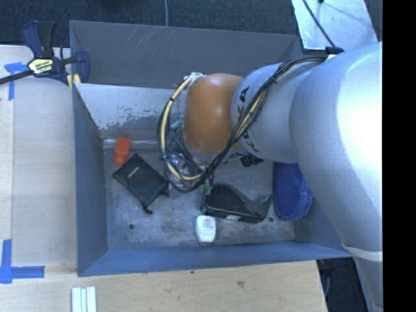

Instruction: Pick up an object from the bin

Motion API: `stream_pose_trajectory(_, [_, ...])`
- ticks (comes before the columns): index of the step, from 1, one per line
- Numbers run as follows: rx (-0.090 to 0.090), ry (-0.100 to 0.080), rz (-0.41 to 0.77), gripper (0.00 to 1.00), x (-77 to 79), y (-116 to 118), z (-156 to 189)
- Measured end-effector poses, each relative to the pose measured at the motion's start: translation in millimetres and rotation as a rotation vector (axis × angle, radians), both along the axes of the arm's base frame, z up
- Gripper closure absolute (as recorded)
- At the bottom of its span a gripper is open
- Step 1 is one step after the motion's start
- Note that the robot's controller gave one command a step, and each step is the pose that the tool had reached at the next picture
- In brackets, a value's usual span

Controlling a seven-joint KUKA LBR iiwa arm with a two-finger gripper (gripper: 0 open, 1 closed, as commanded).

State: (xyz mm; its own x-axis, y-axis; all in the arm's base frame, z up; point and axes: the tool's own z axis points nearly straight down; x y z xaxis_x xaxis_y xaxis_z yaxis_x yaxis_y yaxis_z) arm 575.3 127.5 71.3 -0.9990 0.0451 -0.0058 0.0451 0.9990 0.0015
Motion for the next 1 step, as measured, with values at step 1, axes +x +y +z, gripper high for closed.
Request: stream_pose_trajectory(1, [0.002,-0.004,0.020,1.00,-40.0,33.9,130.2])
